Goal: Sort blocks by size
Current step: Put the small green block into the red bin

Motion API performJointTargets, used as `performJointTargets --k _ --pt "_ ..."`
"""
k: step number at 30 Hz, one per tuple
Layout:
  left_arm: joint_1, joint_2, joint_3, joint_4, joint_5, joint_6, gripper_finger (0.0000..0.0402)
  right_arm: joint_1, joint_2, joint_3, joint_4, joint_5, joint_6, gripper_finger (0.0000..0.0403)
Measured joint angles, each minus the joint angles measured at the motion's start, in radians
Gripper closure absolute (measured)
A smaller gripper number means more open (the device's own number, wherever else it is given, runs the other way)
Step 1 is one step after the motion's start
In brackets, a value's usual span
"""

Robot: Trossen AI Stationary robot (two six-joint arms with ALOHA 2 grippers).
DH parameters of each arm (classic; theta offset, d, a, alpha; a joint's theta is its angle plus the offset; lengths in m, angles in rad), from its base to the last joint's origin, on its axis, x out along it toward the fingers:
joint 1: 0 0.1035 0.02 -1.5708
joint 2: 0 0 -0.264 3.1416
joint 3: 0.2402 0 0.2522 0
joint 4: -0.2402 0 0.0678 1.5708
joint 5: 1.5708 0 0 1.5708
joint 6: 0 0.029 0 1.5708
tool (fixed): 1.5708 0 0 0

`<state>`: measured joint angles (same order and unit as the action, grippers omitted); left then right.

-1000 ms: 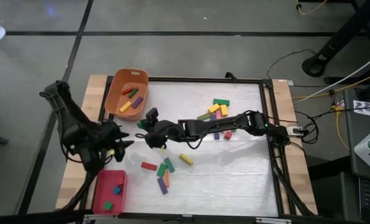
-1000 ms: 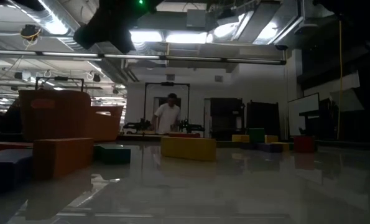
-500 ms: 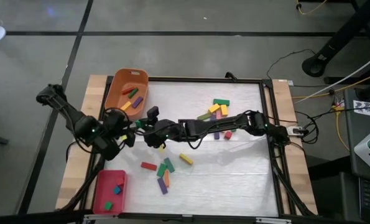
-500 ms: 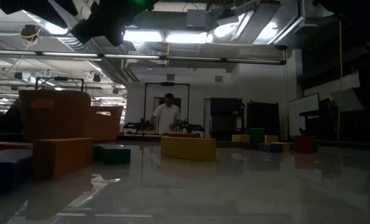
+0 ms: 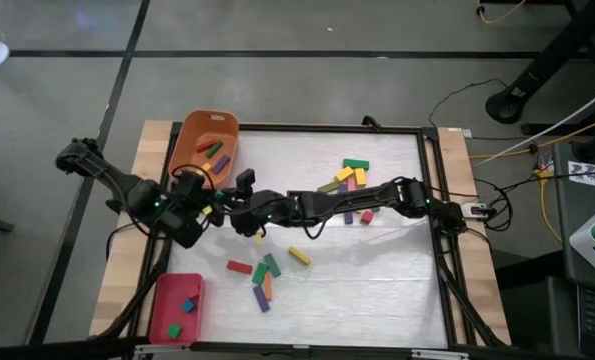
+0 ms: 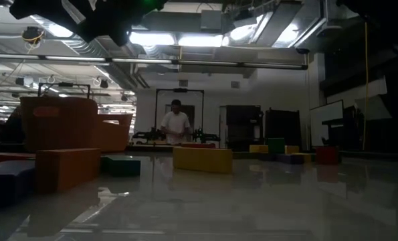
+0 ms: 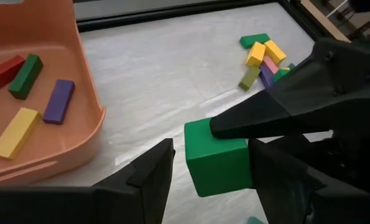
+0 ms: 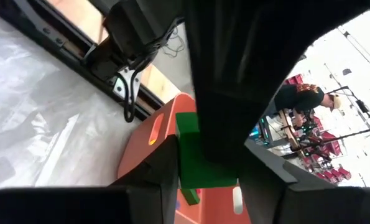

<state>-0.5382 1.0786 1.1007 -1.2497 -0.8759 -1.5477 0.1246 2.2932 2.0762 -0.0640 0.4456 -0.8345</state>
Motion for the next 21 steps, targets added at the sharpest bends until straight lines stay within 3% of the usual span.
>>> performJointTargets --k 8,15,21 --pt "0.031 0.003 0.0 0.03 0.008 0.042 0.021 0.0 -0.001 0.0 0.02 -0.001 0.0 0.0268" --pt "0.043 0.003 0.0 0.035 0.03 0.085 0.0286 -0.002 -0.001 0.0 0.016 -0.049 0.0 0.0235" --pt "0.043 0.002 0.0 0.028 0.068 0.117 0.0287 0.0 -0.001 0.0 0.012 -0.047 0.0 0.0205"
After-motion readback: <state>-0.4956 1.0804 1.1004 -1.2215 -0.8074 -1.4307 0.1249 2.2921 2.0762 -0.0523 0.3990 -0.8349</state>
